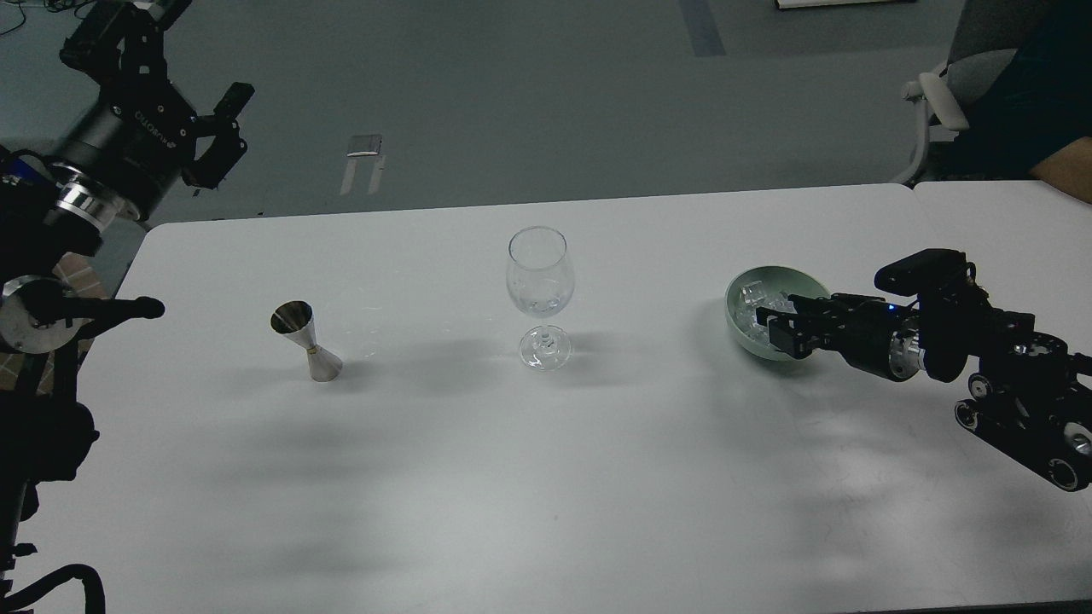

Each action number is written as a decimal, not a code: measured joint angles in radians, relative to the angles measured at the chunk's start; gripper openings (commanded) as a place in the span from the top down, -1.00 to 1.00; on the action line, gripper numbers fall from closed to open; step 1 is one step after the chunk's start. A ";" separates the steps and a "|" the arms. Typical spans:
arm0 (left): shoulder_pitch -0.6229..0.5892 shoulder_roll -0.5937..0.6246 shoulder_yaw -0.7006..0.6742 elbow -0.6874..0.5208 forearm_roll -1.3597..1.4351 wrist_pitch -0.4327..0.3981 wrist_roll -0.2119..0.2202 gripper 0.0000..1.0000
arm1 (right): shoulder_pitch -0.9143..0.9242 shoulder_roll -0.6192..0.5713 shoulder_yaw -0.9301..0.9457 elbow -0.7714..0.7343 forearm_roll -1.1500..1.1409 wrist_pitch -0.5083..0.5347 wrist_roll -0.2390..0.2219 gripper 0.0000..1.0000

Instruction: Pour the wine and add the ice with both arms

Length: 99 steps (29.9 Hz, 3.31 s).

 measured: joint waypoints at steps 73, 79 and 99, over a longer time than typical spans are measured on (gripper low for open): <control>0.000 0.002 0.002 0.000 0.000 0.000 0.000 -0.95 | 0.931 0.443 -0.461 -0.052 0.262 0.473 0.183 0.82; 0.000 0.002 0.002 0.000 0.000 0.000 0.000 -0.95 | 0.937 0.468 -0.469 -0.085 0.257 0.473 0.185 0.81; -0.002 0.004 0.002 0.000 0.000 0.000 0.000 -0.95 | 0.912 0.359 -0.528 -0.048 0.256 0.473 0.185 0.81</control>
